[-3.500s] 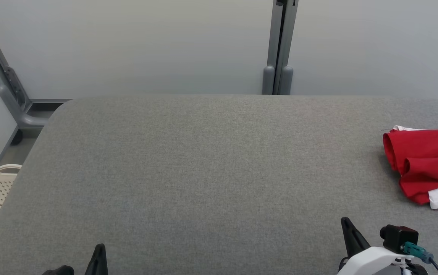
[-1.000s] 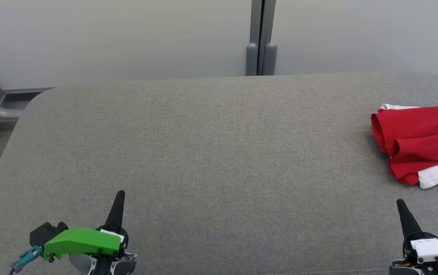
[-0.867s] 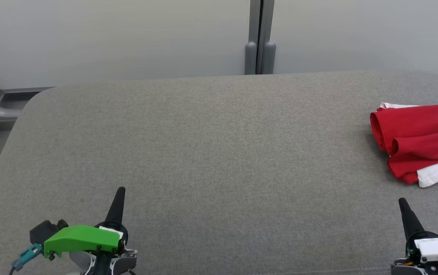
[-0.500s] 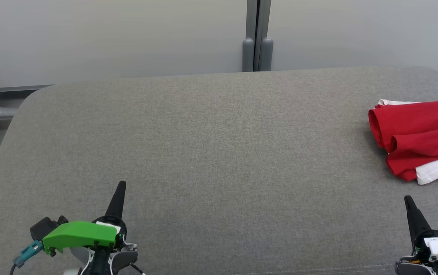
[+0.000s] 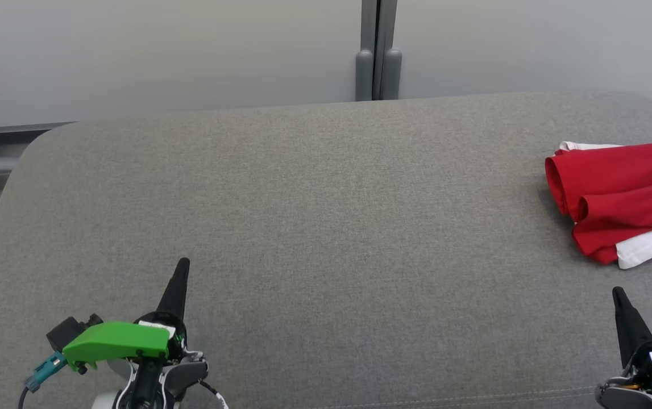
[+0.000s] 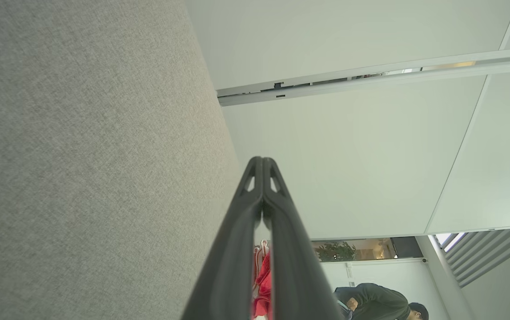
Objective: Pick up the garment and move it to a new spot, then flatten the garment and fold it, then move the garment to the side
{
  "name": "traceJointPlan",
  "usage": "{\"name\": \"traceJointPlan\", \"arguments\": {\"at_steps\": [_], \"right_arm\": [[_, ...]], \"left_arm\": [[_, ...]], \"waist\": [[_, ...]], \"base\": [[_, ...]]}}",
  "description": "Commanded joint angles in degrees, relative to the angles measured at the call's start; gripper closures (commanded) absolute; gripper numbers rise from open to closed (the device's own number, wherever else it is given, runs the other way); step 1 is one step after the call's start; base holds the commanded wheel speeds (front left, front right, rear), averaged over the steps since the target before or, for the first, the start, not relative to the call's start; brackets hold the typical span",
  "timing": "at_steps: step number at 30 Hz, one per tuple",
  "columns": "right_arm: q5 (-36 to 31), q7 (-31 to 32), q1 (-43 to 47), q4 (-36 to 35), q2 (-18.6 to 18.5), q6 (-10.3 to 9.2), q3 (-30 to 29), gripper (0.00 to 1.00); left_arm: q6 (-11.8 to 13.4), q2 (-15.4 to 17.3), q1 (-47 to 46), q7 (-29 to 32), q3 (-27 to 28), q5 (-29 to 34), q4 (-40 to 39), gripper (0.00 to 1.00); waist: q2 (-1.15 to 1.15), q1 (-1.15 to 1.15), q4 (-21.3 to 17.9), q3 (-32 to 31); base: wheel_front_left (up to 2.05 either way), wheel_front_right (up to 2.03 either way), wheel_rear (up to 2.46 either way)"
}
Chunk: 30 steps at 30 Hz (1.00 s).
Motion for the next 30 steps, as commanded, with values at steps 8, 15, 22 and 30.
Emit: {"name": "traceJointPlan", "arguments": {"at_steps": [8,15,22,30], "right_arm": [[3.74,0.85,0.88,-1.21,-0.32,0.02,-1.09,1.0],[6.28,1.35,0.93,-1.67,-0.33,0.02,-1.78,1.0],[7.47,1.61,1.02,-1.94,-0.32,0.02,-2.08,1.0],[7.47,1.6,0.95,-1.94,-0.32,0.02,-2.07,1.0]], "left_arm": [[-1.28,-0.88,-2.05,0.98,1.01,-2.73,0.32,1.0],[-1.93,-1.36,-2.66,1.53,1.57,-4.28,0.59,1.0],[-2.28,-1.69,-2.81,1.91,1.77,-5.19,0.71,1.0],[-2.27,-1.65,-2.76,1.9,1.76,-5.2,0.7,1.0]], "waist": [[0.0,0.0,-0.43,0.52],[0.0,0.0,-0.77,0.92],[0.0,0.0,-0.98,1.19],[0.0,0.0,-0.98,1.19]], "base": [[0.0,0.0,0.0],[0.0,0.0,0.0],[0.0,0.0,0.0],[0.0,0.0,0.0]]}}
